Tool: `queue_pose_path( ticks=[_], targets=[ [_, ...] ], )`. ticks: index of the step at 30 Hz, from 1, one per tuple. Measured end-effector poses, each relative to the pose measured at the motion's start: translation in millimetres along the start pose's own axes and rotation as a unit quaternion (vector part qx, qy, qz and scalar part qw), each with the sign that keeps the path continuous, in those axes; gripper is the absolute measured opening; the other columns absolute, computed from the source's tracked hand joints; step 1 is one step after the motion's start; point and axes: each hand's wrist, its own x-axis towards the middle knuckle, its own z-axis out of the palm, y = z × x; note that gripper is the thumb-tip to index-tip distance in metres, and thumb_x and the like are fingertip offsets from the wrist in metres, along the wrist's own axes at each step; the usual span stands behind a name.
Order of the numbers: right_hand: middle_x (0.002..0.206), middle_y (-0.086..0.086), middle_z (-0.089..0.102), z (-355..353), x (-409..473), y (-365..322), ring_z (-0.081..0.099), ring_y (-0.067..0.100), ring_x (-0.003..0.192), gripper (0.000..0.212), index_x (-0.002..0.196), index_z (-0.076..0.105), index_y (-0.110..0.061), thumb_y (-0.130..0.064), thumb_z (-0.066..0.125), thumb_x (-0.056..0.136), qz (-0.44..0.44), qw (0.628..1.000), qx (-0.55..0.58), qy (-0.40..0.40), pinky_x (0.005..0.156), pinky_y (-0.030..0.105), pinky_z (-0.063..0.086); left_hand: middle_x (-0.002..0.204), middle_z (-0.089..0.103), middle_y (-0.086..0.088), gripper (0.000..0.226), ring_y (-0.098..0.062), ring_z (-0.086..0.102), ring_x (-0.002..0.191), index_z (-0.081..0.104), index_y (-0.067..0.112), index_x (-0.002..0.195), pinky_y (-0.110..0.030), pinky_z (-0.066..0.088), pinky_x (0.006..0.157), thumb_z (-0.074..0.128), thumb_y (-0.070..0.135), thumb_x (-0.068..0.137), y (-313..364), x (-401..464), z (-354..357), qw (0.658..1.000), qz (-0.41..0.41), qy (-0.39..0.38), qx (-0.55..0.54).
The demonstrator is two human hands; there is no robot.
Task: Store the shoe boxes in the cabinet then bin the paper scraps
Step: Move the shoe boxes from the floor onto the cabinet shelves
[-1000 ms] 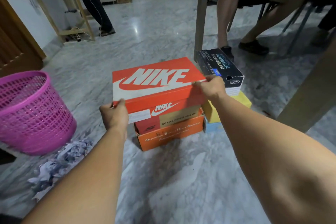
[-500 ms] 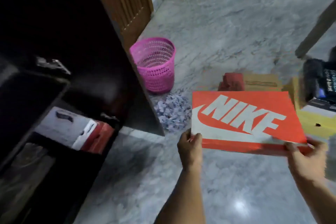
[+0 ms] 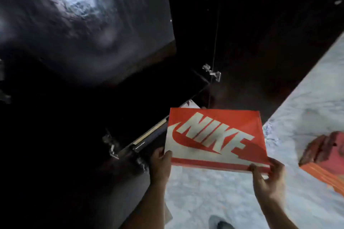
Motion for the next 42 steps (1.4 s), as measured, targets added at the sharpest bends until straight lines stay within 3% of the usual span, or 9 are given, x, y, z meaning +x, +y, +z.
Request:
queue_pose_path(
  ticks=[6,9,17,21,25,29,35,39,42],
  targets=[
    [0.096,-0.014,0.057,104,41,-66,0.06,0.027,0.093,0.039,0.12,0.049,-0.021,-0.031,0.062,0.085,-0.075,0.992,-0.015,-0.1,0.079,0.038,0.044,0.084,0.075,0.0,0.014,-0.02,0.072,0.082,0.071,0.03,0.082,-0.047,0.059,0.081,0.065,0.032,0.07,9,40,-61,0.993,0.0,0.081,-0.089],
    [0.097,-0.016,0.056,153,62,-87,0.06,0.028,0.094,0.039,0.123,0.049,-0.018,-0.025,0.066,0.088,-0.086,0.983,-0.022,-0.158,0.079,0.036,0.043,0.094,0.074,0.004,0.025,-0.022,0.071,0.096,0.071,0.039,0.084,-0.051,0.057,0.094,0.064,0.047,0.061,10,66,-77,0.986,0.002,0.121,-0.115],
    [0.111,-0.001,0.055,293,124,-127,0.056,0.017,0.104,0.062,0.152,0.038,-0.026,-0.025,0.068,0.098,-0.1,0.93,-0.1,-0.339,0.062,0.007,0.043,0.131,0.061,-0.002,0.049,-0.021,0.057,0.122,0.05,0.027,0.139,-0.043,0.046,0.106,0.068,0.022,0.093,18,129,-91,0.973,0.027,0.205,-0.104],
    [0.125,0.012,0.063,334,138,-135,0.062,0.032,0.109,0.07,0.156,0.03,-0.036,-0.034,0.067,0.098,-0.096,0.917,-0.104,-0.374,0.09,0.054,0.057,0.139,0.056,-0.004,0.057,-0.027,0.054,0.13,0.037,0.025,0.15,-0.042,0.045,0.108,0.062,0.024,0.099,9,147,-79,0.964,0.017,0.261,-0.049],
    [0.142,0.01,0.058,365,148,-145,0.062,0.03,0.117,0.072,0.158,0.027,-0.029,-0.04,0.064,0.098,-0.111,0.908,-0.105,-0.391,0.085,0.033,0.047,0.156,0.041,-0.013,0.072,-0.037,0.047,0.138,0.01,0.02,0.161,-0.051,0.04,0.111,0.053,0.023,0.103,25,172,-61,0.935,-0.028,0.354,0.006],
    [0.119,0.007,0.063,386,148,-145,0.064,0.015,0.077,0.075,0.158,0.022,-0.031,-0.046,0.063,0.097,-0.11,0.901,-0.107,-0.407,0.062,0.029,0.049,0.151,0.046,-0.022,0.076,-0.044,0.052,0.13,-0.004,0.018,0.161,-0.045,0.039,0.107,0.046,0.019,0.104,56,199,-53,0.909,-0.092,0.406,-0.03],
    [0.142,0.015,0.059,408,139,-163,0.061,0.039,0.121,0.078,0.162,0.012,-0.032,-0.049,0.056,0.1,-0.105,0.897,-0.156,-0.401,0.086,0.042,0.049,0.153,0.043,-0.015,0.082,-0.035,0.052,0.132,0.007,0.028,0.161,-0.043,0.043,0.109,0.058,0.02,0.099,77,215,-55,0.913,-0.062,0.373,-0.151],
    [0.154,0.021,0.045,361,132,-151,0.053,0.046,0.131,0.083,0.162,0.006,-0.032,-0.064,0.045,0.095,-0.059,0.921,-0.155,-0.352,0.099,0.051,0.048,0.147,0.05,-0.014,0.068,-0.036,0.054,0.129,0.031,0.019,0.155,-0.041,0.046,0.104,0.062,0.018,0.094,64,185,-31,0.931,-0.067,0.352,-0.065],
    [0.153,0.021,0.046,286,123,-108,0.05,0.041,0.136,0.082,0.163,0.013,-0.024,-0.059,0.05,0.099,0.038,0.921,-0.174,-0.346,0.108,0.043,0.041,0.135,0.061,-0.016,0.043,-0.034,0.06,0.122,0.056,0.009,0.136,-0.044,0.048,0.104,0.062,0.017,0.094,37,156,10,0.97,-0.072,0.232,-0.004]
  ],
)
